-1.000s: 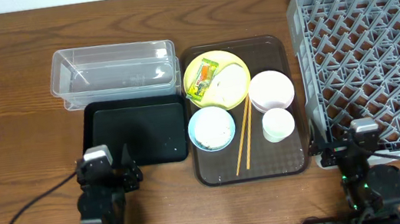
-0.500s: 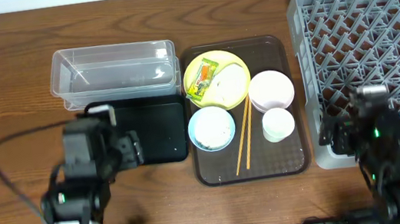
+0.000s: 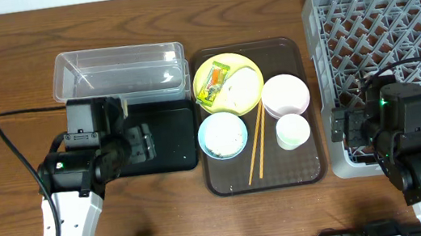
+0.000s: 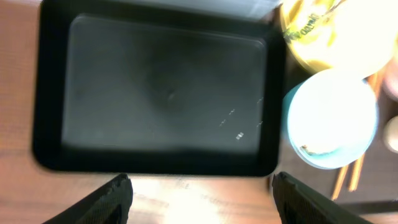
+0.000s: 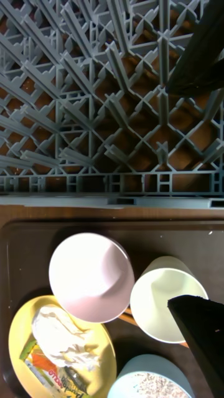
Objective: Sort waste into correct bins and load items into the dishwasher rack
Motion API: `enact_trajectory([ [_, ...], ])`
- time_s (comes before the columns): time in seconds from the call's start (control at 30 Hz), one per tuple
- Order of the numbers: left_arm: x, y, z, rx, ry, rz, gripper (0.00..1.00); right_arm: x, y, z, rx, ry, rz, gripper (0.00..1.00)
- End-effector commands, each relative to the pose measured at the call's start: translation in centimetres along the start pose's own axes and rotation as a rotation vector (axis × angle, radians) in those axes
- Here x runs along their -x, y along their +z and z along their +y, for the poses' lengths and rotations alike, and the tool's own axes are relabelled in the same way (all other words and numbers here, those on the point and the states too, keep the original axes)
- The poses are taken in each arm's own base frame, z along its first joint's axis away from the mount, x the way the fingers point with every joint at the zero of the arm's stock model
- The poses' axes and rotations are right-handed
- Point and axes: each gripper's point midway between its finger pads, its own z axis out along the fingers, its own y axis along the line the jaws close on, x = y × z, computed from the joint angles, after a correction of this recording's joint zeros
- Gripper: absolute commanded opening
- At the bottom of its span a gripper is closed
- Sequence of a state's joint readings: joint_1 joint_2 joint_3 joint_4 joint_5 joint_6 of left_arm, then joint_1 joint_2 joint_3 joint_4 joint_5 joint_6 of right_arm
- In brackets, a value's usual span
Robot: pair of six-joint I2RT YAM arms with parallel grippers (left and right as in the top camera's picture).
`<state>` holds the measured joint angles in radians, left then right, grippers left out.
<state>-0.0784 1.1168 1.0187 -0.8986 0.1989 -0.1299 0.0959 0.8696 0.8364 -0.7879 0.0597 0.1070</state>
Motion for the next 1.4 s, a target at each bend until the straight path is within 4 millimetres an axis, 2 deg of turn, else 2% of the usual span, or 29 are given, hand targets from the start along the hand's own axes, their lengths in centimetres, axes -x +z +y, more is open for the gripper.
enact_trajectory([
  [0.0,1.7,-0.6,-1.8,-0.090,0.018,-0.057,0.75,1.0,-0.8,0.7,0.039,0.011,-0.031,0.99],
  [0.13,4.4,-0.8,-3.3,-0.120,0.079,-0.130,0.75,1.1,-0.8,0.7,0.040,0.012,-0.034,0.99],
  [0.37,11.0,-0.7,-7.3,-0.108,0.271,-0.232,0.75,1.1,-0.8,0.7,0.040,0.012,-0.034,0.99],
  [0.5,13.9,1.0,-11.2,-0.145,0.425,-0.304,0.75,1.1,-0.8,0.7,0.040,0.012,-0.034,0.99],
  [0.6,15.0,3.5,-14.0,-0.182,0.478,-0.339,0.74,1.0,-0.8,0.7,0.040,0.011,-0.032,0.99],
  [0.77,14.3,8.9,-17.5,-0.225,0.535,-0.309,0.75,1.0,-0.7,0.7,0.039,0.011,-0.027,0.99],
  [1.0,10.8,16.3,-21.2,-0.264,0.606,-0.221,0.74,0.7,-0.3,0.7,0.038,0.010,-0.010,0.99],
  [1.2,7.9,20.7,-22.1,-0.268,0.636,-0.145,0.74,0.6,-0.2,0.7,0.037,0.010,-0.002,0.99],
  [1.37,5.6,23.2,-21.9,-0.260,0.651,-0.077,0.70,0.5,-0.2,0.7,0.036,0.010,0.003,0.99],
])
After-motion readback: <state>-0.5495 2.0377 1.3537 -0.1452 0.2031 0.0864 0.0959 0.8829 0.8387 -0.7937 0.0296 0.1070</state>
